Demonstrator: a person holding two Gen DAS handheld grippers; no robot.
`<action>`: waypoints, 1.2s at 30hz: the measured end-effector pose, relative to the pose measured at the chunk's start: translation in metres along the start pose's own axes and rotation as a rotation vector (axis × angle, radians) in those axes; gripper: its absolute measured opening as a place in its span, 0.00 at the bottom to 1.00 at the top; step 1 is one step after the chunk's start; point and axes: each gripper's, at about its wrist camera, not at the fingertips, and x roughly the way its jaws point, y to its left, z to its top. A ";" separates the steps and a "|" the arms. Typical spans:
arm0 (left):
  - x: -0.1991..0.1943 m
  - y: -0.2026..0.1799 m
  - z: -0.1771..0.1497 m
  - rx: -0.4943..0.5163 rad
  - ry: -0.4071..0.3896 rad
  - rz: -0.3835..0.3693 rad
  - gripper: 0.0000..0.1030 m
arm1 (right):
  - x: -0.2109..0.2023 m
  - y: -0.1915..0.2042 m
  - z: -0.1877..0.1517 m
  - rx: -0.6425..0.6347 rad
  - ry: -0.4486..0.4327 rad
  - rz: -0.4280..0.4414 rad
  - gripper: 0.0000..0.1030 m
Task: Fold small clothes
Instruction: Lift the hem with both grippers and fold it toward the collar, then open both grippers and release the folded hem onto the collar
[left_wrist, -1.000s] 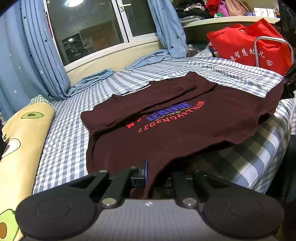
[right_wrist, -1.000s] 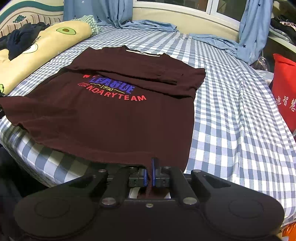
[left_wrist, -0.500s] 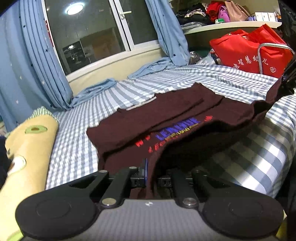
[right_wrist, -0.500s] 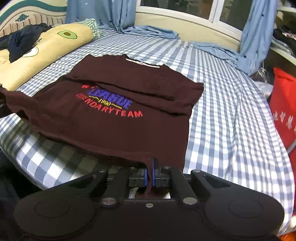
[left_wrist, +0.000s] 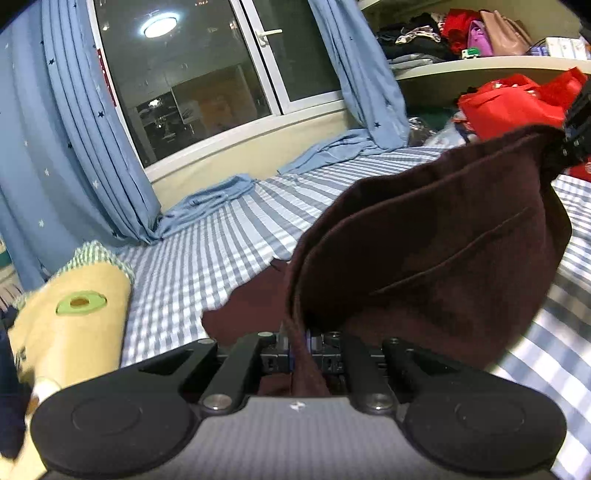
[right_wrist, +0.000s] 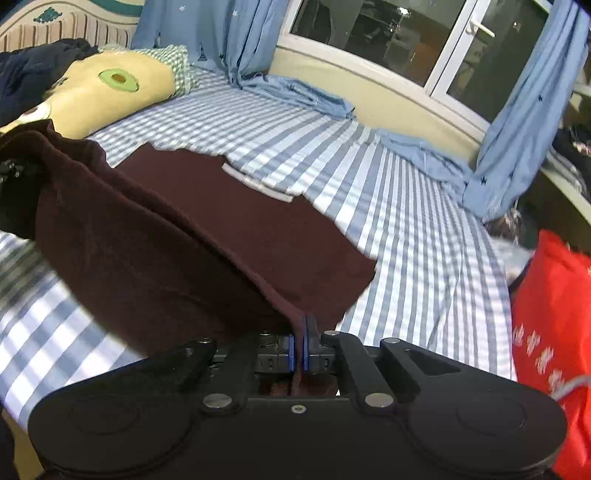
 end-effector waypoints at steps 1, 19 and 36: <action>0.010 0.006 0.007 -0.002 -0.002 0.006 0.05 | 0.008 -0.004 0.012 -0.005 -0.007 -0.006 0.03; 0.307 0.089 0.028 -0.166 0.343 -0.137 0.06 | 0.319 -0.068 0.138 0.096 0.271 -0.006 0.03; 0.328 0.152 0.042 -0.186 0.393 -0.232 0.78 | 0.345 -0.136 0.154 0.188 0.246 -0.085 0.91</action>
